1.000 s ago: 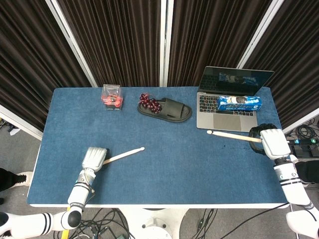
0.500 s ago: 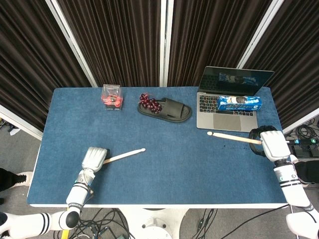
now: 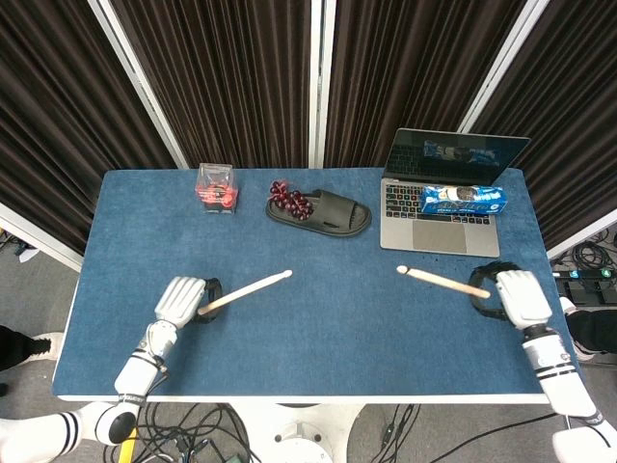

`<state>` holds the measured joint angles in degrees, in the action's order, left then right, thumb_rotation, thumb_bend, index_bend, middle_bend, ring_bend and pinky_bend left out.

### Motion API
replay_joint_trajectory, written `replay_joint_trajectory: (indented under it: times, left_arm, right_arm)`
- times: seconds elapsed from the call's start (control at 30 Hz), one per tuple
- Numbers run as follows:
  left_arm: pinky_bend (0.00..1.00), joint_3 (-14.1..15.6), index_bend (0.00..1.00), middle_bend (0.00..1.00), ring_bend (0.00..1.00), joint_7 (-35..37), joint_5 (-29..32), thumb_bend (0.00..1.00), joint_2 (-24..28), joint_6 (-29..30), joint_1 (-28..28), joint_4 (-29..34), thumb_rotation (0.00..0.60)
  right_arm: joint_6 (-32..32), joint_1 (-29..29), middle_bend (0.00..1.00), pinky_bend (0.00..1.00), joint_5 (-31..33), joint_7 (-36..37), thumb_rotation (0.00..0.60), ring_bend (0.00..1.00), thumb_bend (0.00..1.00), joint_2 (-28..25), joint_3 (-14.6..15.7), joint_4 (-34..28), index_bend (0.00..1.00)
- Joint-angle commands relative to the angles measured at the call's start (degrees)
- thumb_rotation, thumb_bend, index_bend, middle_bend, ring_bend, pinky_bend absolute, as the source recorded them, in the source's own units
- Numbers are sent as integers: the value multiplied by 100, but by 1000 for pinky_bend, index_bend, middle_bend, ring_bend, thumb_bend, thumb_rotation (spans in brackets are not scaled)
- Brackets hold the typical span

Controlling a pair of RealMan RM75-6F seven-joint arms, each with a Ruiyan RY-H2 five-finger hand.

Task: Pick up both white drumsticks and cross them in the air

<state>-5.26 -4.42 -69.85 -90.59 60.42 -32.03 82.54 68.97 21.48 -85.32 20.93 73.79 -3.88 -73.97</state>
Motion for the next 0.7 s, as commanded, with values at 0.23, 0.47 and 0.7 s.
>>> replay_joint_trajectory:
  times: [0.23, 0.47, 0.7]
  left_arm:
    - [912, -448, 640, 672, 827, 1894, -929, 461, 229, -563, -563, 101, 600]
    - [911, -548, 640, 671, 827, 2572, -1244, 460, 100, -668, -872, -44, 600]
    - [911, -568, 640, 672, 827, 2807, -1331, 460, 139, -779, -1082, -25, 600]
  right_arm:
    - [-381, 644, 578, 312, -651, 756, 600, 335, 834, 599, 49, -546, 599]
    - [-706, 1027, 575, 312, -505, 750, 600, 335, 840, 1172, -138, -541, 599]
    - [-857, 1267, 575, 312, -218, 610, 600, 343, 848, 1555, -379, -481, 599]
